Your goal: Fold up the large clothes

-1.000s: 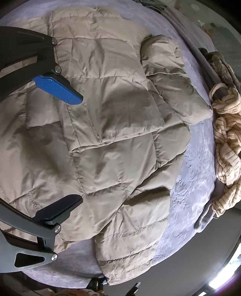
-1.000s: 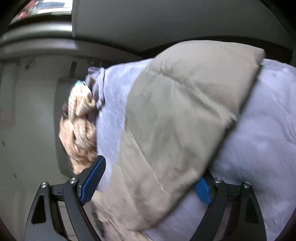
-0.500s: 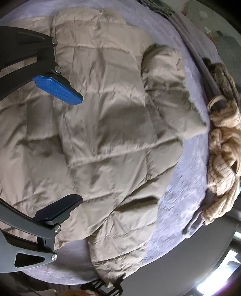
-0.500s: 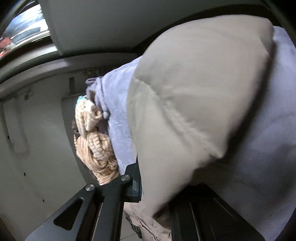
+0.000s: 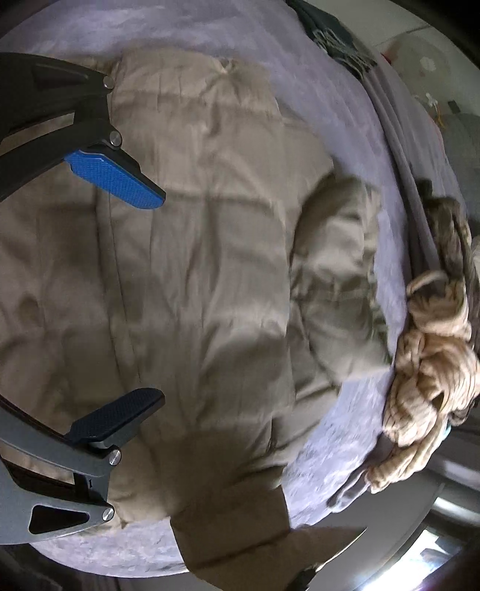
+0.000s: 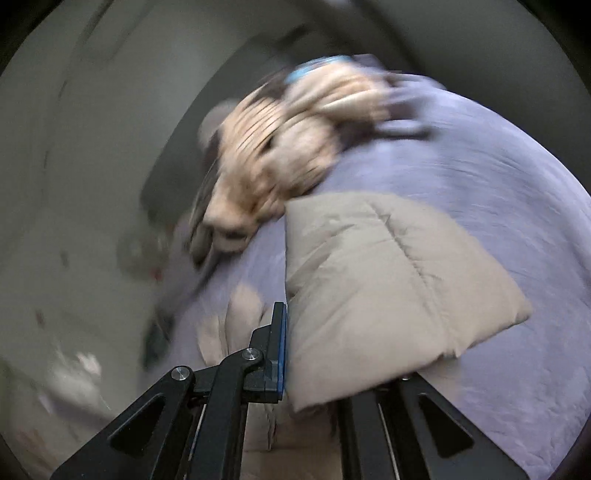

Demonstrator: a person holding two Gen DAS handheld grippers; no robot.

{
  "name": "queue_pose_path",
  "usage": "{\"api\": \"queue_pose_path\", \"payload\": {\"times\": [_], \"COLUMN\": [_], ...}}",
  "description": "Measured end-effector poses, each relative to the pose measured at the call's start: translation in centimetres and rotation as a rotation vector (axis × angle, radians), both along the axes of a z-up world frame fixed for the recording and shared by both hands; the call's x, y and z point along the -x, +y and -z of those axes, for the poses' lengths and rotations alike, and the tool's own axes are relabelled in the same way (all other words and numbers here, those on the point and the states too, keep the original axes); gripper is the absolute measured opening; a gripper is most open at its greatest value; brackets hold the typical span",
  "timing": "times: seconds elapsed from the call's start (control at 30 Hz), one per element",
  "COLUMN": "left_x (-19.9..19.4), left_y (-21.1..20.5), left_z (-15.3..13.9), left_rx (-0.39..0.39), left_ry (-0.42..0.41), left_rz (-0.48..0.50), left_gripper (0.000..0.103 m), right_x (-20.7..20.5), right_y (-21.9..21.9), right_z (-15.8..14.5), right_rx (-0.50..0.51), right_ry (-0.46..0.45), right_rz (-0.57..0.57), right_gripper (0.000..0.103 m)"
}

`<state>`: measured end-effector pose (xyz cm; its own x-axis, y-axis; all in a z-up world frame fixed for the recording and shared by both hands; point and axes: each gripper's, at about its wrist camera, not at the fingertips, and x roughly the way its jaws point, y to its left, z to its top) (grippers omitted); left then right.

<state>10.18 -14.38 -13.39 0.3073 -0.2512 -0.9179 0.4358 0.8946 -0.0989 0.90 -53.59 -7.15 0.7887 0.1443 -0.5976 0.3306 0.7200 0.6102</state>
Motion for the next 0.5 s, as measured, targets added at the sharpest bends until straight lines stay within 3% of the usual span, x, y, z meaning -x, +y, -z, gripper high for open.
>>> {"api": "queue_pose_path", "payload": {"times": [0.1,0.2,0.37,0.5], "left_x": [-0.8,-1.6,-2.7,-3.0], "left_y": [2.6,4.8,7.5,8.1], "left_z": [0.1,0.2,1.1,1.8], "left_rx": [-0.009,-0.023,-0.020,-0.010], "left_ry": [-0.004,-0.015,-0.009,-0.001], "left_rz": [-0.025,-0.049,-0.092,-0.106], "left_gripper": [0.098,0.098,0.098,0.098], "right_x": [-4.0,-6.3,-7.0,-7.2], "right_y": [7.6,13.6,18.5,19.0], "right_z": [1.1,3.9,9.7,13.2], "right_rx": [0.147,0.208,0.194,0.163], "right_ry": [0.065,0.129,0.256,0.338], "right_rz": [-0.151,-0.275,-0.353,-0.333], "right_gripper": [0.007,0.007,0.007,0.007]}}
